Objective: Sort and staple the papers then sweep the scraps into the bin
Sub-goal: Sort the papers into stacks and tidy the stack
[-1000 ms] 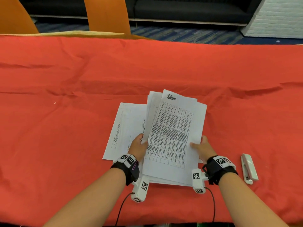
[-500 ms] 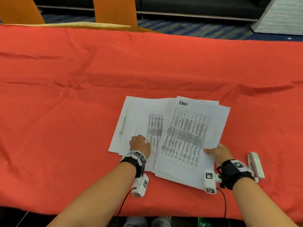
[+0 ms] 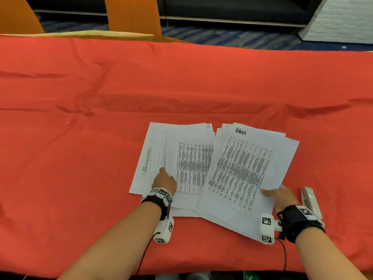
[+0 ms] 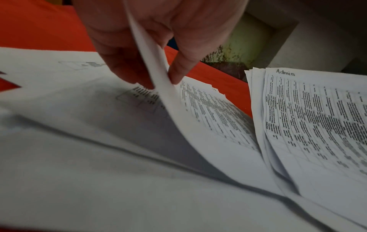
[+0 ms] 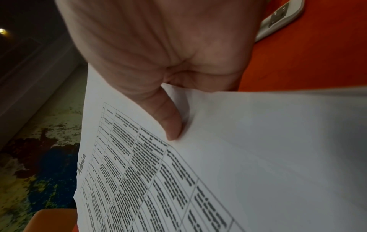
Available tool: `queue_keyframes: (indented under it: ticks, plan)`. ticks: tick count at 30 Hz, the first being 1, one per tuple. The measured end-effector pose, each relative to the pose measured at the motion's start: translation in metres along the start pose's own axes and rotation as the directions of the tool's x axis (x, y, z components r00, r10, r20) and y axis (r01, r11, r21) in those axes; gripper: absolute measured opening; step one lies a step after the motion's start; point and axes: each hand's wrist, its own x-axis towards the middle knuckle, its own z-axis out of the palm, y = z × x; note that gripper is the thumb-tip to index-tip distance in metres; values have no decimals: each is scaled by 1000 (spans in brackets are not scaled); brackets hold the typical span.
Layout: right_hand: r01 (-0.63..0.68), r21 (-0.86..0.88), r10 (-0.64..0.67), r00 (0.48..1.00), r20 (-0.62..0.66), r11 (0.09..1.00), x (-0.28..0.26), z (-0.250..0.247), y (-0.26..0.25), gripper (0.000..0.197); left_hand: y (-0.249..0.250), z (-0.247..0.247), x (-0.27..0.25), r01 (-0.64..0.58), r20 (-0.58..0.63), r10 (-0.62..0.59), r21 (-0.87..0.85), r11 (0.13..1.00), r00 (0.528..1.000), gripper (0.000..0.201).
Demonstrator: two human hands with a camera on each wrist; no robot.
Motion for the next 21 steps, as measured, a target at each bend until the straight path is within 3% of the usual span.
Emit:
queue_keyframes:
  ticks: [3,12,17,19,21]
  plan:
    - [-7,6,7,1000,9,1000,0,1,2,48,-5,-2,2,-48,-77,62,170,984,995,43]
    - [-41,-3,41,998,45,999,2,10,-1,47,-6,-2,5,-59,-76,80,244,968,994,37]
    - [-41,4,41,997,69,999,0,18,-7,49,-3,-7,-2,-96,-62,86,-183,978,994,45]
    - [-36,17,34,995,90,999,0,23,-10,47,-4,-11,-3,-33,-35,22,-361,932,999,52]
    - [-19,29,15,992,121,999,-2,28,-14,40,-5,-16,-4,20,48,1,-444,896,999,42]
